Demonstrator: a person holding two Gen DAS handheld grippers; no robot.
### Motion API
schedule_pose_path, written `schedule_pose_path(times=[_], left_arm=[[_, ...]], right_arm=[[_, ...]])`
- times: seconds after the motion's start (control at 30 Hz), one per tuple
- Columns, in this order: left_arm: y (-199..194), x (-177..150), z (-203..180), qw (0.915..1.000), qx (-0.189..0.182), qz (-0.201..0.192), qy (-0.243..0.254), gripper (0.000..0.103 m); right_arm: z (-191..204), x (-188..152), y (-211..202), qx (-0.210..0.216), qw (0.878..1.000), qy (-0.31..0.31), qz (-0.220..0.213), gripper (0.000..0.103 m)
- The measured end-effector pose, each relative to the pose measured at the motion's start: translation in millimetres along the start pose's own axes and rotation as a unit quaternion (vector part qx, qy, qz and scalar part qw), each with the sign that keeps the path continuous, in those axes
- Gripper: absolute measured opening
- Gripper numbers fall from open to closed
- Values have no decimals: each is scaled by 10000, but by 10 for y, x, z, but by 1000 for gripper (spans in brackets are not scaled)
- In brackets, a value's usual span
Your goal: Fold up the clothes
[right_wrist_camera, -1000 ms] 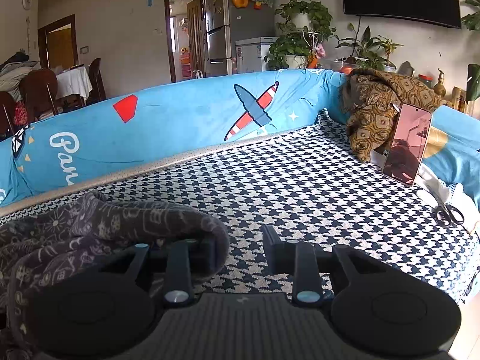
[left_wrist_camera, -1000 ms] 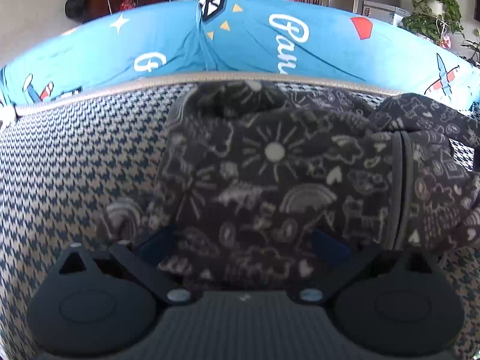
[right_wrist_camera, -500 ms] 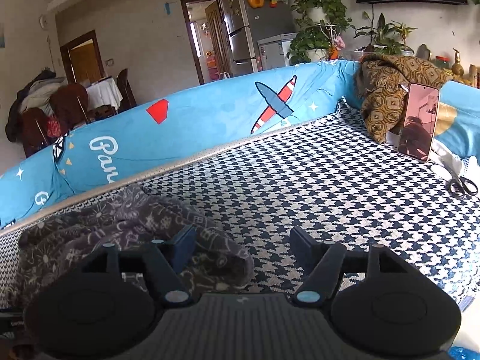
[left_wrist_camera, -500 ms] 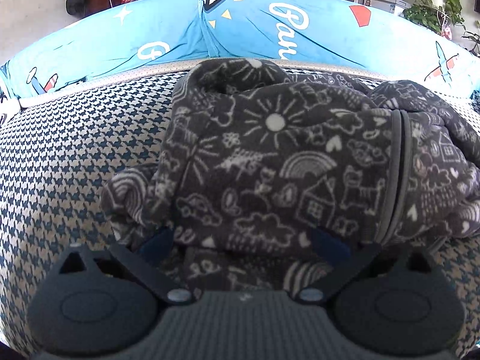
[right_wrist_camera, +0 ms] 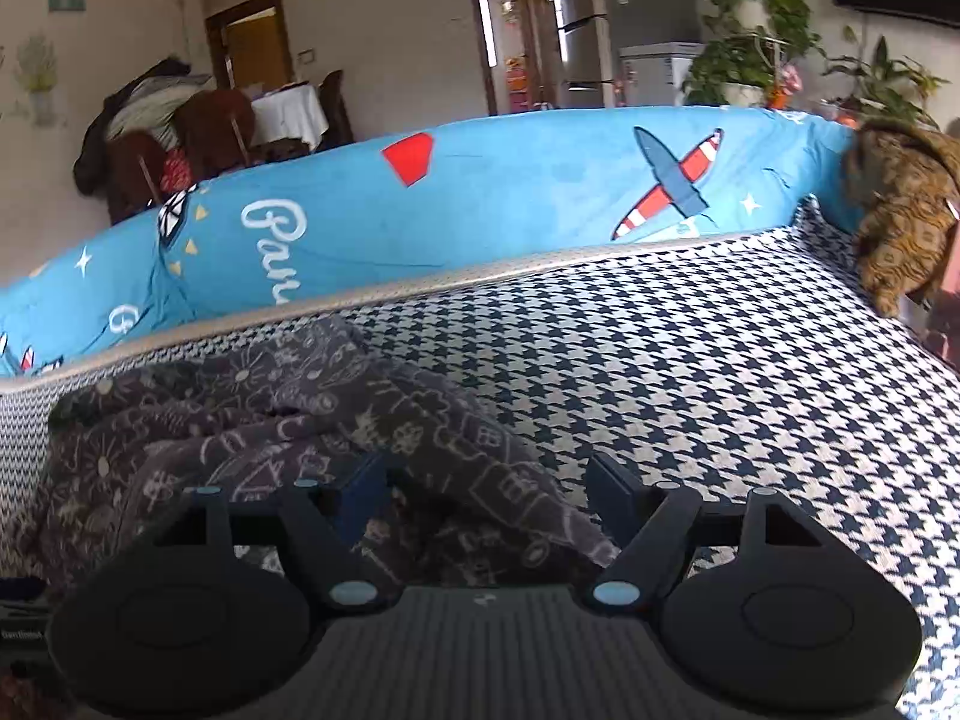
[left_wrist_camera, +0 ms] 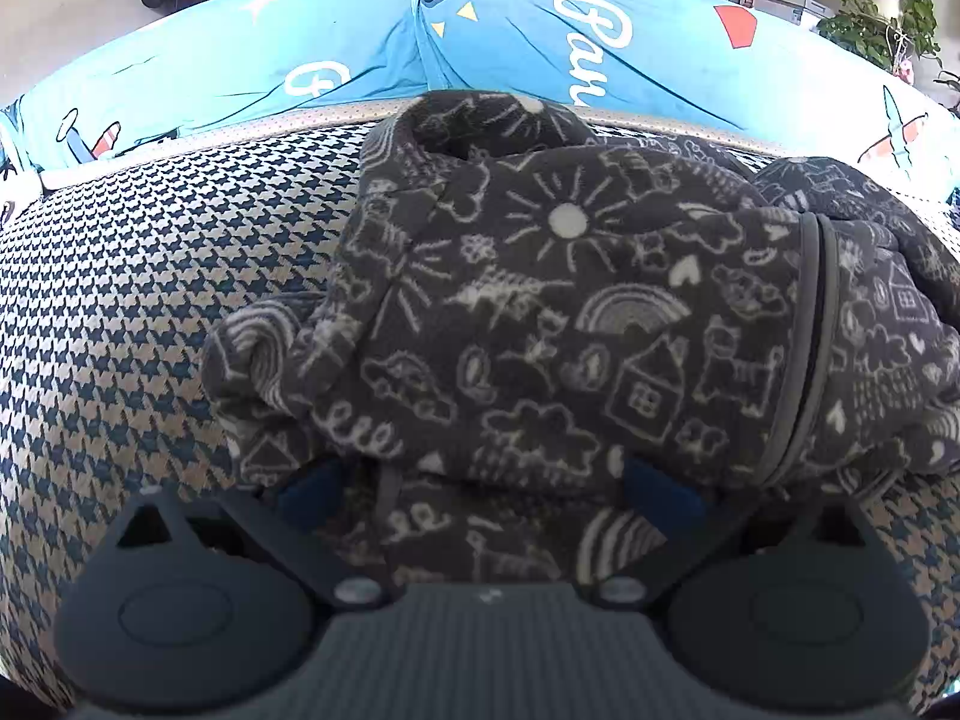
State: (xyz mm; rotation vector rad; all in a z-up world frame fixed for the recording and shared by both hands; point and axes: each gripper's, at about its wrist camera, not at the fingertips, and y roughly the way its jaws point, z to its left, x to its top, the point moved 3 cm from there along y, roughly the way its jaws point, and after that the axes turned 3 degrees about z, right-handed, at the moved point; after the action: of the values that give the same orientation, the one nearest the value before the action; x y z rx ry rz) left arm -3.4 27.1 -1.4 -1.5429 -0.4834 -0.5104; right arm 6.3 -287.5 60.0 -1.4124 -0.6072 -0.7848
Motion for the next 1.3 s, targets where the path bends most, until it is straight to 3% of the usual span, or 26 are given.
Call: schedule_pose_path(times=[0.23, 0.37, 0.43, 0.6, 0.7, 0.9, 1.03, 1.23, 1.27, 1.3], left_arm=[[48, 9, -37, 10000, 3, 17, -8, 103], [67, 15, -36, 10000, 14, 21, 17, 103], [76, 21, -33, 10000, 17, 19, 32, 103], [101, 37, -3, 10000, 8, 23, 68, 103], [109, 40, 28, 10000, -1, 24, 91, 103], [121, 29, 85, 9999, 3, 15, 134, 103], [130, 28, 114, 9999, 13, 1, 170, 103], [171, 43, 180, 9998, 24, -29, 205, 103], [179, 45, 189, 9998, 27, -33, 208, 103], [187, 47, 199, 9998, 30, -38, 212, 103]], right_arm=[[221, -10, 396, -55, 9965, -807, 226, 77], [269, -6, 514, -352, 9939, -1035, 130, 75], [233, 19, 533, -412, 9947, -934, 77, 66], [201, 62, 515, -418, 9956, -840, 0, 30], [151, 101, 421, -580, 9958, -680, -221, 22], [-164, 200, 127, -1202, 9905, 106, -658, 19], [-386, 214, -140, -1990, 9748, 440, -910, 19], [-745, 126, -478, -2615, 9522, 1266, -942, 20], [-797, 106, -530, -2714, 9478, 1387, -936, 22], [-849, 86, -583, -2813, 9431, 1508, -930, 32]])
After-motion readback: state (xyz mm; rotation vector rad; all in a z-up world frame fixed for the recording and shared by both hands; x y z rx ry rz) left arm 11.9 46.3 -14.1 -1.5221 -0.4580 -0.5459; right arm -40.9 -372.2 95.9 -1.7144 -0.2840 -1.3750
